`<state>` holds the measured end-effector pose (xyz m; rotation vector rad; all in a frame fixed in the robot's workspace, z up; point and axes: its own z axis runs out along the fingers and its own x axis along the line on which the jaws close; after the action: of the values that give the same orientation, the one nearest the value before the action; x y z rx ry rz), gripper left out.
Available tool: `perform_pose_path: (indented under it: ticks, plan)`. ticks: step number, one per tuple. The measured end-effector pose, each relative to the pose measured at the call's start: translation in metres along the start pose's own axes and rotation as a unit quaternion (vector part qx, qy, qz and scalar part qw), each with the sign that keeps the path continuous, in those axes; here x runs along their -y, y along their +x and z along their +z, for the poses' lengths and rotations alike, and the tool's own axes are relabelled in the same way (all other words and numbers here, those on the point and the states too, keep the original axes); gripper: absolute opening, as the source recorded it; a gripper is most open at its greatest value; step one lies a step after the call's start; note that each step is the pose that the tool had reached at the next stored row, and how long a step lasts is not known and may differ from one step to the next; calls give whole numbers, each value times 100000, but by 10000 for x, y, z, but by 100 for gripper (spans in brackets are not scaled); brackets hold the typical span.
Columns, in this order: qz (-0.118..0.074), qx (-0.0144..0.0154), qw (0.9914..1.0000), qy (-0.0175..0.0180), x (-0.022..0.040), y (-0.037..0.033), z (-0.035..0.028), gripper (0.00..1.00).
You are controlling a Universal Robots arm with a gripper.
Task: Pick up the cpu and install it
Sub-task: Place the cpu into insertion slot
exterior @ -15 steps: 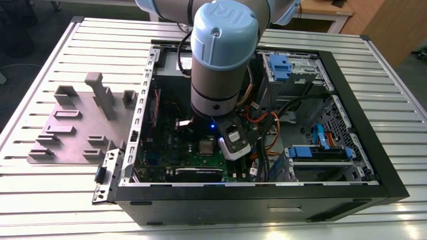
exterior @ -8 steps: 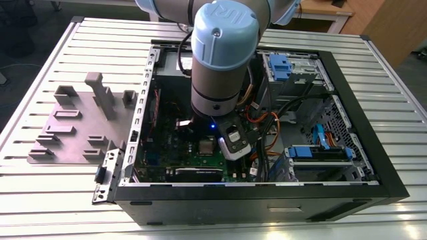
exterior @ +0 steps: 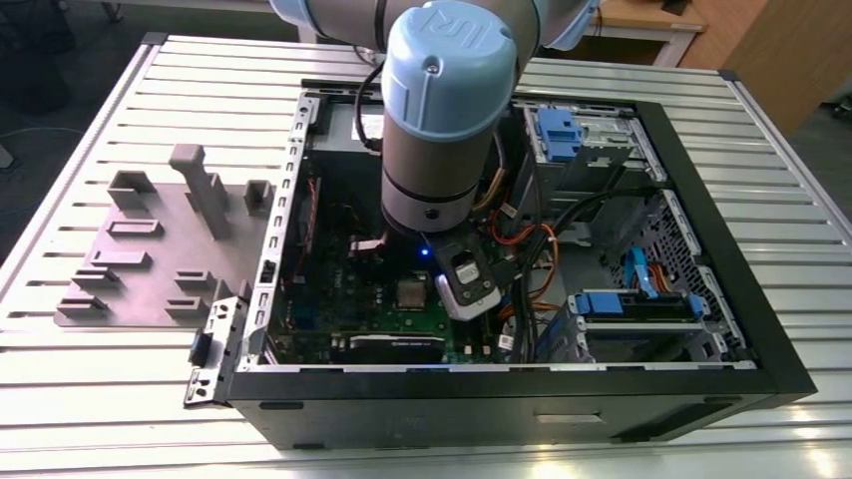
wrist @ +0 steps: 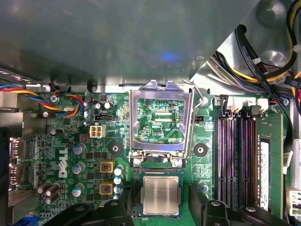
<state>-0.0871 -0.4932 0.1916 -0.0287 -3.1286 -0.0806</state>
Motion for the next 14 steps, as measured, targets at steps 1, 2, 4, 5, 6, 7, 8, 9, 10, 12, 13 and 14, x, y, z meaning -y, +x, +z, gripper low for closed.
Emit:
perform_pose_path:
  ticks: [1, 2, 4, 5, 6, 7, 8, 9, 10, 12, 13, 14]
  plan:
    - [-2, 3, 100000, -2, 0, 0, 0, 58]
    - [1, 1, 100000, -3, 0, 0, 0, 58]
    - [1, 5, 100000, -11, 0, 0, 4, 58]
    - [2, 8, 100000, -17, 0, 0, 7, 58]
    - [2, 4, 100000, -13, 0, 0, 10, 58]
    - [1, 2, 100000, -8, 1, 0, 12, 58]
    - [1, 2, 100000, -8, 1, 0, 13, 57]
    - [1, -5, 100000, 3, 1, 0, 13, 57]
    - [3, -8, 100000, 11, 1, 0, 13, 51]
    - [1, -7, 100000, 5, 1, 0, 15, 45]
    - [0, -3, 100000, -2, 1, 0, 15, 45]
    - [2, 1, 100000, -10, 1, 0, 16, 45]
